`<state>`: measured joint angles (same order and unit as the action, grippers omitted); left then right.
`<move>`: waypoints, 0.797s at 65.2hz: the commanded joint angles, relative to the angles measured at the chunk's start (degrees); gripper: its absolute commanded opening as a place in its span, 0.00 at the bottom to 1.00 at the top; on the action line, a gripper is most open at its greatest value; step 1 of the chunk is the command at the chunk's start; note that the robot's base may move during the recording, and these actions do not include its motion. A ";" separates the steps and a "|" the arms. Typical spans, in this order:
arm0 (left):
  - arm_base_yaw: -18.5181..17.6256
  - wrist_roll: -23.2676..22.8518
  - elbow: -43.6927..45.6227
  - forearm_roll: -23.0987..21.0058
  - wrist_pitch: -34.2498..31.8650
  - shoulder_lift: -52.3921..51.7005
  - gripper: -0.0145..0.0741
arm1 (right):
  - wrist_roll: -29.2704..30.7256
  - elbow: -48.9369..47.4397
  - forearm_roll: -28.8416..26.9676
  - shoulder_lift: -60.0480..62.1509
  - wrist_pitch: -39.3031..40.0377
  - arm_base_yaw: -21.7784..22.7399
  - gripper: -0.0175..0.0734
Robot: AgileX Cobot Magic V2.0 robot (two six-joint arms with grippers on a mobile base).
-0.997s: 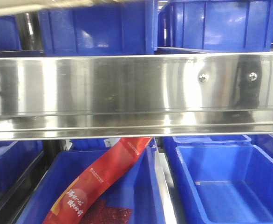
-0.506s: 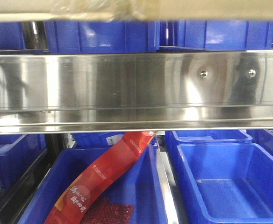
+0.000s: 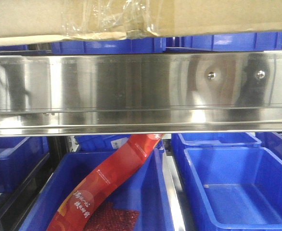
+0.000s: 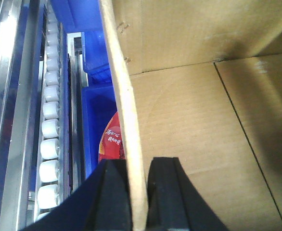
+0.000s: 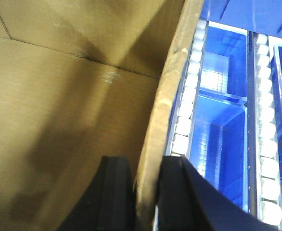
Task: Grab carton from right shelf to conveyor
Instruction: 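Lift the carton off the shelf with both grippers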
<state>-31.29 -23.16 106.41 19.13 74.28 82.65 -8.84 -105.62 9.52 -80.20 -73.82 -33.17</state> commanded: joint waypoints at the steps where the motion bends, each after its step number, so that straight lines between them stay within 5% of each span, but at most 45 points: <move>1: -1.04 0.07 0.13 -2.03 -4.32 -0.76 0.15 | 1.07 -0.04 -3.32 0.38 5.55 -0.62 0.12; 52: -1.04 0.07 0.13 -2.03 -4.32 -0.76 0.15 | 1.07 -0.04 -3.32 0.38 12.80 -0.62 0.12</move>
<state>-31.29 -23.59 106.41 20.55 74.28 82.52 -8.84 -105.49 9.52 -80.20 -66.79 -33.17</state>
